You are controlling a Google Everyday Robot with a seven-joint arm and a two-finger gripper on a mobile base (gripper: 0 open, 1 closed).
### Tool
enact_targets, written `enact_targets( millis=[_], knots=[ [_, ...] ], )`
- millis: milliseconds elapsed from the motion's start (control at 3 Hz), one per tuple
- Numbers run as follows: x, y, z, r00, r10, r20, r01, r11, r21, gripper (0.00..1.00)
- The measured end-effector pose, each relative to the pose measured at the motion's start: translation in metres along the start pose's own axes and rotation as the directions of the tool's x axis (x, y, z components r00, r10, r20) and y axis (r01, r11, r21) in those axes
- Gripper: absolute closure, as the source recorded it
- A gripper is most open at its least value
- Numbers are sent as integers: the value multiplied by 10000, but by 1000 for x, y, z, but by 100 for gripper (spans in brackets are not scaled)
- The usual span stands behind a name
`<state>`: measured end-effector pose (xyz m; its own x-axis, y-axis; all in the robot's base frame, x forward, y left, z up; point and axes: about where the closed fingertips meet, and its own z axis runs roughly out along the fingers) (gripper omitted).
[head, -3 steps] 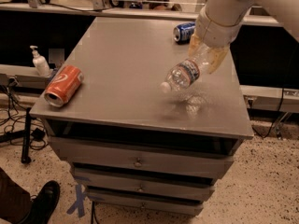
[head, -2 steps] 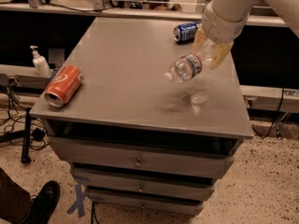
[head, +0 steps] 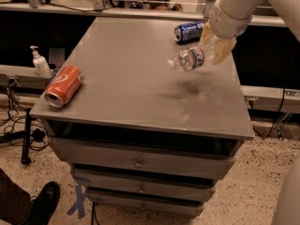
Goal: Move water bottle near pepsi can
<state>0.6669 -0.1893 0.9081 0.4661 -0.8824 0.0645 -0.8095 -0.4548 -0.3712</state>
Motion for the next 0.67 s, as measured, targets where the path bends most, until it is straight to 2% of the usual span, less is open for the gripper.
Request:
enact_targets(
  millis=[333,667],
  knots=[
    [16,-12,11,9942,1047,-248,-1040,9942,278,100],
    [33,-27,18,9745,2137,-689,-2087,9753,731,100]
  ],
)
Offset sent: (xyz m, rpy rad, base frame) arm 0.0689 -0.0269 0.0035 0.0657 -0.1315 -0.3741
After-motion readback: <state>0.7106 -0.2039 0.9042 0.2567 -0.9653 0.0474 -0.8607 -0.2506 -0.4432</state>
